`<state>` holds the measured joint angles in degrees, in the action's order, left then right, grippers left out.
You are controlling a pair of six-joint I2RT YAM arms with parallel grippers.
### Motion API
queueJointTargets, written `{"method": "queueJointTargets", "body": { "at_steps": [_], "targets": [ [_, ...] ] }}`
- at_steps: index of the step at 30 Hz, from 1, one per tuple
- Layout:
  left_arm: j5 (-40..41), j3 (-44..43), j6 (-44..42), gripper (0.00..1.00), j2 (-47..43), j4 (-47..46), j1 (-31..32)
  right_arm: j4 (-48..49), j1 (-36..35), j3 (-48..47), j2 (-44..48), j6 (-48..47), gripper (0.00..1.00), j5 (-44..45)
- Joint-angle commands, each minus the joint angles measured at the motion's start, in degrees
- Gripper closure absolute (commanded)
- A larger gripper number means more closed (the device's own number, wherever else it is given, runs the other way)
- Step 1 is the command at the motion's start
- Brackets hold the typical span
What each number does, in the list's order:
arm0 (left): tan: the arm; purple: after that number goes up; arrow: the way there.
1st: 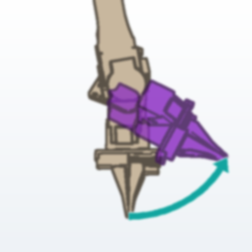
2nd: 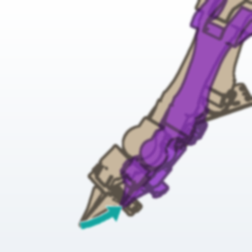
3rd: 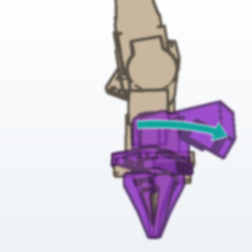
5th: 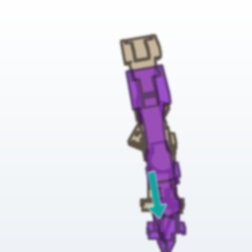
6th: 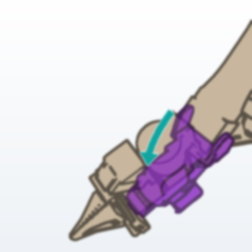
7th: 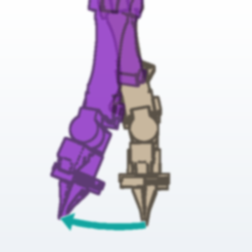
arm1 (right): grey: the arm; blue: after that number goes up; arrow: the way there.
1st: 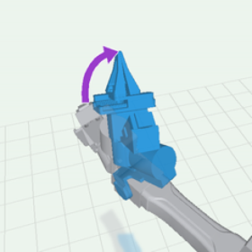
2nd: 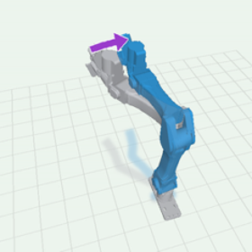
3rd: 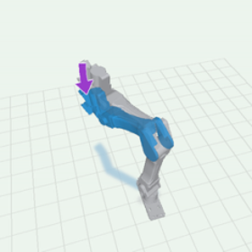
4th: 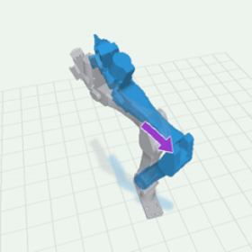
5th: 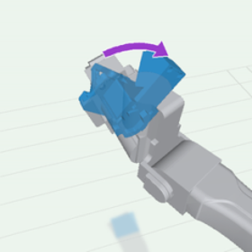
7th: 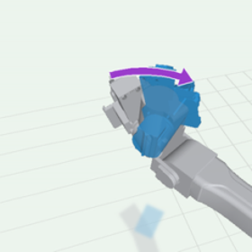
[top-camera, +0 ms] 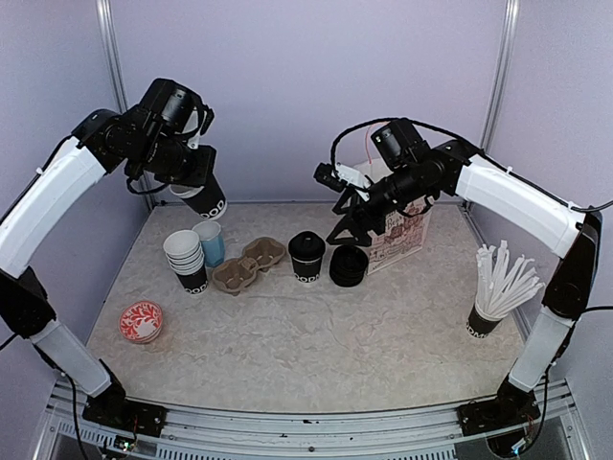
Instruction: Pack the takeout coffee
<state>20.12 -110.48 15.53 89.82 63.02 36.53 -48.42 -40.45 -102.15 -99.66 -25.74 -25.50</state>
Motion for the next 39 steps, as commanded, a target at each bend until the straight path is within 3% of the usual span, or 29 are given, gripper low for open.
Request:
{"method": "queueJointTargets", "body": {
  "at_steps": [1, 7, 14, 28, 32, 39],
  "targets": [
    [-8.44, 4.35, -5.56, 1.00, 0.11, -2.54, 7.92, 0.97, 1.51, 3.71, 0.84, -0.67, 0.14, 2.40],
    [-11.56, 20.99, -15.34, 1.00, -2.82, -9.79, 22.77, 3.47, 2.71, 9.54, 1.94, -1.54, 0.16, 6.04],
    [-17.51, 31.68, -15.06, 1.00, -1.48, -20.85, 26.40, 5.65, 3.62, 12.06, -0.18, -2.98, 0.20, 9.99],
    [-15.06, 34.54, -18.88, 0.96, 8.19, -27.28, 30.73, 6.49, 3.79, 14.82, -6.17, -7.11, 0.35, 14.79],
    [-13.61, 33.79, -19.45, 0.90, 10.60, -27.03, 31.67, 6.20, 3.77, 14.42, -7.29, -7.52, 0.36, 15.03],
    [-12.66, 32.72, -20.19, 0.61, 10.26, -25.54, 32.80, 5.77, 3.82, 13.14, -9.51, -9.37, 0.38, 16.85]
  ]
}}
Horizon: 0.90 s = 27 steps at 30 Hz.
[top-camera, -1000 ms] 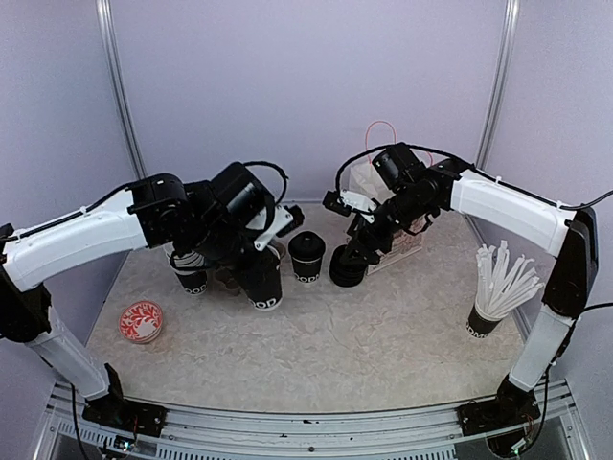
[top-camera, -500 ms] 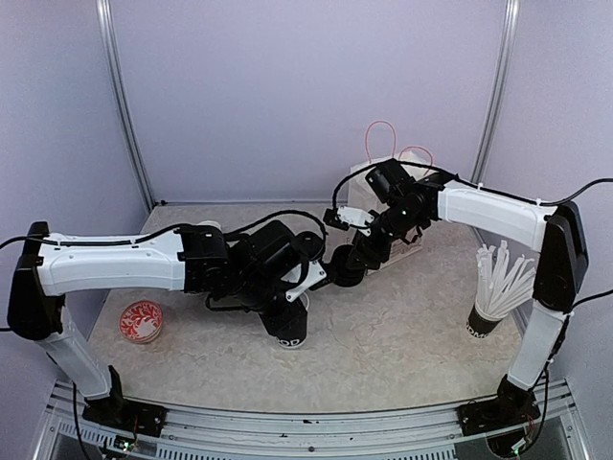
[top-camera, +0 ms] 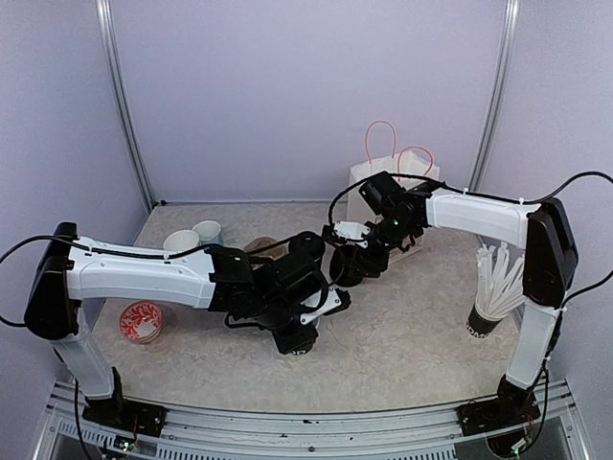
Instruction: Pack the takeout coffee
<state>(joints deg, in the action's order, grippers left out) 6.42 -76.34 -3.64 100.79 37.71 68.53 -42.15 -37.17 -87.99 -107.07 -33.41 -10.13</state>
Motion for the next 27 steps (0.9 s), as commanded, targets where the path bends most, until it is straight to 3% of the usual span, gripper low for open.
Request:
{"method": "queueJointTargets", "body": {
  "at_steps": [1, 6, 13, 27],
  "targets": [
    [1.16, -1.53, -1.02, 0.60, -1.61, -0.12, 0.81, -0.47, 0.55, -1.17, -2.41, -2.21, 0.40, 1.99],
    [3.40, -0.40, -0.12, 0.56, -7.24, -0.78, -0.92, -0.92, 0.54, -2.47, -3.95, -4.74, 0.47, 3.43],
    [-2.01, 5.97, 2.03, 0.49, -16.44, -7.12, -5.94, -1.54, 0.61, -4.87, -6.32, -7.08, 0.48, 4.99],
    [-2.97, 9.38, 3.36, 0.50, -20.00, -8.70, -7.19, -8.05, 0.83, -9.81, -10.07, -19.61, 0.54, 6.36]
  ]
}}
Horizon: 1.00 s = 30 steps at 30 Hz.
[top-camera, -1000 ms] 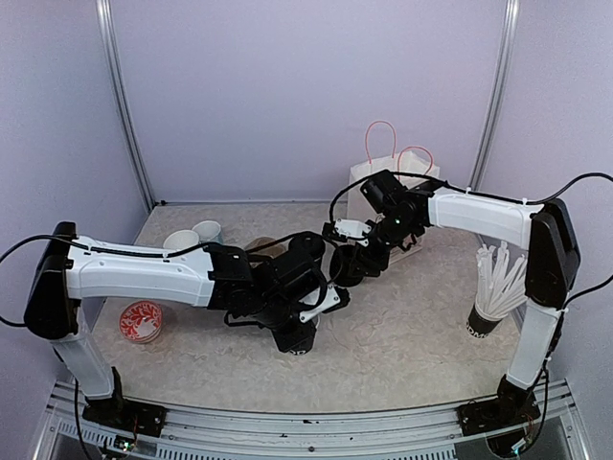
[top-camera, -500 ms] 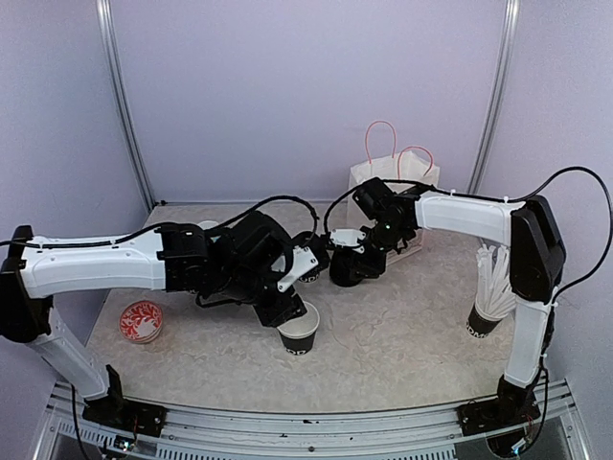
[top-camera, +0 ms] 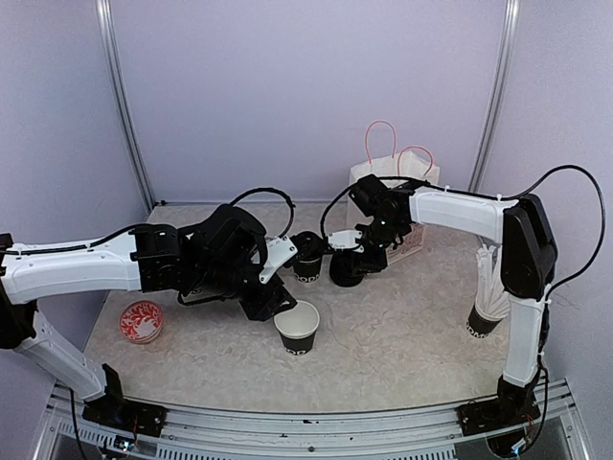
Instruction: Pack the takeout coffee
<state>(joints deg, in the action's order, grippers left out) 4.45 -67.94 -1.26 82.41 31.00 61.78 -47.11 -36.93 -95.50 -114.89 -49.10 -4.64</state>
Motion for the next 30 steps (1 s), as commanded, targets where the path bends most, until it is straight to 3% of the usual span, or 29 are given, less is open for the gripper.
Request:
{"method": "queueJointTargets", "body": {
  "at_steps": [1, 8, 30],
  "targets": [
    [-1.10, 1.18, 0.99, 0.49, -1.71, -2.06, -0.47, -3.29, 0.57, -2.51, -2.53, -4.24, 0.54, 0.87],
    [-0.62, 1.61, 0.99, 0.50, -2.30, -1.75, -0.70, -3.63, 0.57, -3.27, -4.21, -5.75, 0.60, 2.71],
    [-0.69, 3.56, 0.99, 0.50, -2.55, -2.61, -0.78, -5.81, 0.59, -4.48, -5.46, -5.33, 0.90, 4.21]
  ]
}}
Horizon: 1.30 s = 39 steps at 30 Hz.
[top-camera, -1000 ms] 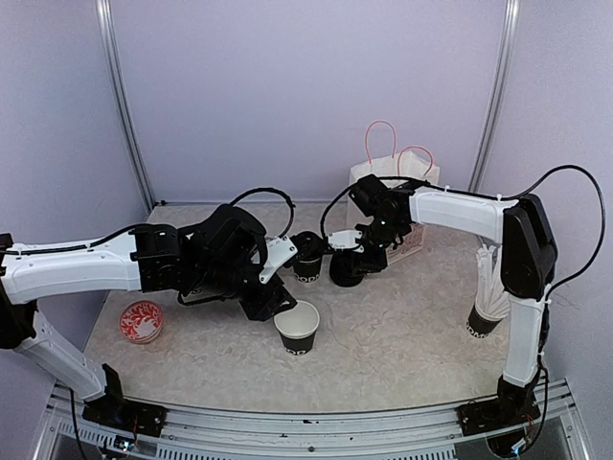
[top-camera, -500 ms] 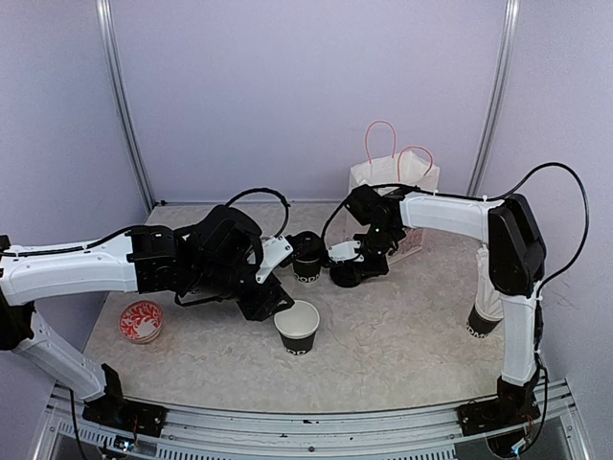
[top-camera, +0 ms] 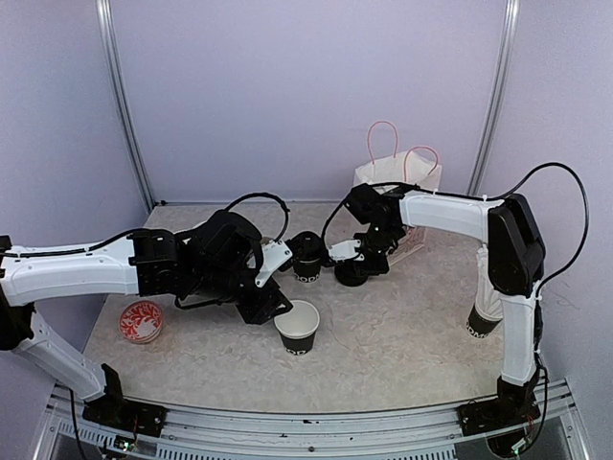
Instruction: Pack the takeout coffee
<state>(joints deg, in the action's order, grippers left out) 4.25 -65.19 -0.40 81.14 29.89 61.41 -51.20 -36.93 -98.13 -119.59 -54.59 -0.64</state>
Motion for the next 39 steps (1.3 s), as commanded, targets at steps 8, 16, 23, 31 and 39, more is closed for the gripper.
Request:
{"method": "queueJointTargets", "body": {
  "at_steps": [8, 16, 23, 31, 39],
  "targets": [
    [0.76, 1.33, 0.10, 0.50, -2.95, -1.90, -1.06, -6.96, -0.08, -6.06, 1.36, 2.41, 0.91, -1.80],
    [13.86, 6.26, -2.40, 0.33, -6.22, -15.75, -1.21, -12.77, -2.04, -9.45, 7.23, 6.50, 0.91, -19.39],
    [10.40, 9.54, -11.32, 0.13, -10.73, -36.65, -3.91, -18.17, -3.49, -19.99, 11.09, 8.54, 0.92, -49.07],
    [-3.86, 15.98, -15.10, 0.04, -13.86, -54.06, -4.02, -17.00, -3.57, -19.81, 16.64, 11.23, 0.91, -65.28],
    [-15.29, 14.76, -13.62, 0.04, -10.43, -59.44, -3.75, -20.05, -4.09, -17.72, 18.11, 7.96, 0.90, -67.91]
  ]
}}
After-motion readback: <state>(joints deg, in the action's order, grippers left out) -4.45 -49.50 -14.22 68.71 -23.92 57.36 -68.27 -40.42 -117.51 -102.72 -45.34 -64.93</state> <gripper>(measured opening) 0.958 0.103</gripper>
